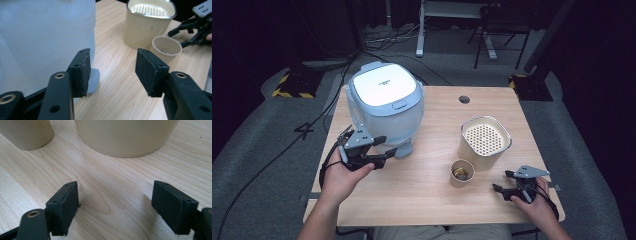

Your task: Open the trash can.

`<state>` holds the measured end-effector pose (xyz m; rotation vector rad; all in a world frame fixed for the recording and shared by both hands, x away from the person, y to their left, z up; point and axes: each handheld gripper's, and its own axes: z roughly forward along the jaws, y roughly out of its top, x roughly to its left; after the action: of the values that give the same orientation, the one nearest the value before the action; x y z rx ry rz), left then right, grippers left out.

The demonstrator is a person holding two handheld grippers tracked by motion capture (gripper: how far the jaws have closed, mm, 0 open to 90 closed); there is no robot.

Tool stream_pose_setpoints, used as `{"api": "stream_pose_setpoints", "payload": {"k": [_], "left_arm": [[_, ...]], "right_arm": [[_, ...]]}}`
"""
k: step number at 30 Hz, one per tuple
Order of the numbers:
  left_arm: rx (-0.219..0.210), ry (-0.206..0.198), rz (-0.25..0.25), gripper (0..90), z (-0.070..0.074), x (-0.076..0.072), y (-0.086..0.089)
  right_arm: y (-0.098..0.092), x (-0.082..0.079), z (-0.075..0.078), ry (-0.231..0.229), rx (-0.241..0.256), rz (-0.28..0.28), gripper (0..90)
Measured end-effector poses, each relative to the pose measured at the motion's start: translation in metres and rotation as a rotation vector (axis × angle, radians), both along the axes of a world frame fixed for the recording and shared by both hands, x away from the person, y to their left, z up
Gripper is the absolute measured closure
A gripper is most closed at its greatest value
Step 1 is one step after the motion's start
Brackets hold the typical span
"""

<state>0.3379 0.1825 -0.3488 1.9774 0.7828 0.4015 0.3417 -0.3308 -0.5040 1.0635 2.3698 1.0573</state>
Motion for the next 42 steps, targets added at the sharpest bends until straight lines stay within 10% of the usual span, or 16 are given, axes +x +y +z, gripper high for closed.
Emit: {"api": "stream_pose_setpoints", "payload": {"k": [14, 30, 42], "left_arm": [[-0.092, -0.048, -0.136, 61.7, 0.035, 0.025, -0.006], [-0.295, -0.060, -0.091, 84.7, 0.054, 0.064, -0.005], [-0.171, -0.062, 0.010, 89.9, 0.052, 0.082, -0.010]], "right_arm": [[0.000, 0.000, 0.000, 0.000, 0.000, -0.001, 22.5], [0.000, 0.000, 0.000, 0.000, 0.001, -0.001, 22.5], [0.000, 0.000, 0.000, 0.000, 0.000, -0.001, 22.5]]}}
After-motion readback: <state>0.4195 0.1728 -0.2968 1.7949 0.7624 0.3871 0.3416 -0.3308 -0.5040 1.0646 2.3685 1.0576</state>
